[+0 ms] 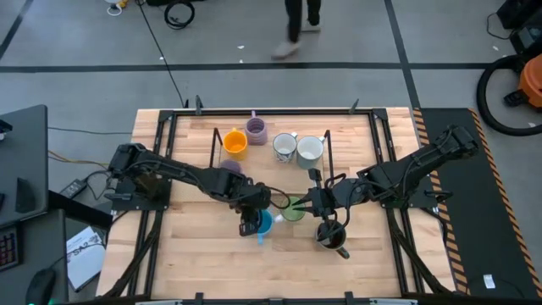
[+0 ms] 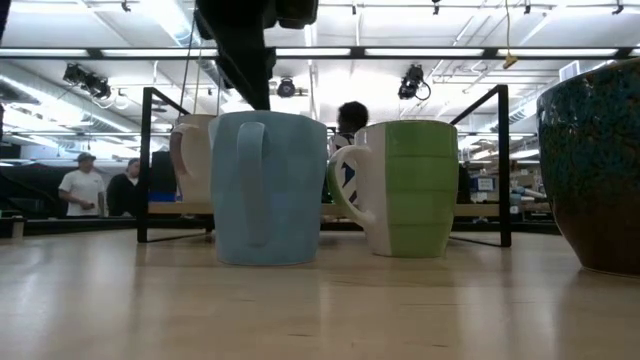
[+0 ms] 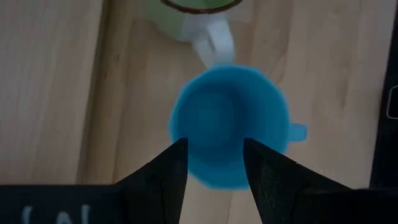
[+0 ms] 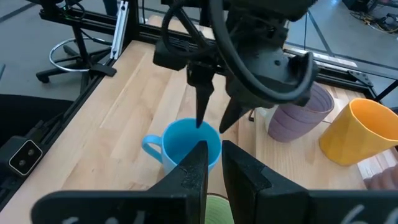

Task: Place coffee mugs
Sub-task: Put the light blue mug on the shelf

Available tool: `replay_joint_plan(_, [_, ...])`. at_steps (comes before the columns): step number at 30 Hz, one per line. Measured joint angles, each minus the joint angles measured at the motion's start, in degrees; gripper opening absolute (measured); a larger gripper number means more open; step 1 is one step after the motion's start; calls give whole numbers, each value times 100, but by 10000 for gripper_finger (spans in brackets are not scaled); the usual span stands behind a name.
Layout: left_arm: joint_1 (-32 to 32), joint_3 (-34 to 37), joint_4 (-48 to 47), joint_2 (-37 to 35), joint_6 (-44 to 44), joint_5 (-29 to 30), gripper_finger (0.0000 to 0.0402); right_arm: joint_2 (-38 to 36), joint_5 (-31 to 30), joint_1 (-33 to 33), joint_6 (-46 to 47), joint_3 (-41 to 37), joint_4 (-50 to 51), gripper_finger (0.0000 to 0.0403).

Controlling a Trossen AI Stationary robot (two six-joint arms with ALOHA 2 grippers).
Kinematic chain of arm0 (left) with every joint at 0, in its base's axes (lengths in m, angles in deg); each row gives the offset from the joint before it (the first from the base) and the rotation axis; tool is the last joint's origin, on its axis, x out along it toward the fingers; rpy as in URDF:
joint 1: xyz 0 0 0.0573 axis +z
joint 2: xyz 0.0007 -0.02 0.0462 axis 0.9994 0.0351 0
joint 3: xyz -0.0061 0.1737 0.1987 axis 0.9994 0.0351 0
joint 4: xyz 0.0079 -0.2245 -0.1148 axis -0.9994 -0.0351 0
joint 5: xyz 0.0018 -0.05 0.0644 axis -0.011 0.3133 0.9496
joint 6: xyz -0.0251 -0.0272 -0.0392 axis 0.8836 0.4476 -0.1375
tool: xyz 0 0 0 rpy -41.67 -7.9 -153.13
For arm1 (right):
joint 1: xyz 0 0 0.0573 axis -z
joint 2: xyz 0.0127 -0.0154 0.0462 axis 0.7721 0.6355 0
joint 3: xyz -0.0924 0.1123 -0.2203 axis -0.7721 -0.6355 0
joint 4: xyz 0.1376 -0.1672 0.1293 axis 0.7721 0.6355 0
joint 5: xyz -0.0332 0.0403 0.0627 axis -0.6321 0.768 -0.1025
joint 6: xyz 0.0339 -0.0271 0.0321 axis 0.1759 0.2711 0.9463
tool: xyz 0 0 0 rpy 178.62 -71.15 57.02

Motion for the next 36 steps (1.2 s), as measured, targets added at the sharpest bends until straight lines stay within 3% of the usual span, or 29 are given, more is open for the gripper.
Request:
replay_joint_plan(15, [196,-909,-878,965,-468,-176,162,-2,136,-7,20,-4,72,52])
replay_joint_plan(36, [118,-1187,-1237,1072,-1088,241,162,-2,111,-26,62,-4,77,52])
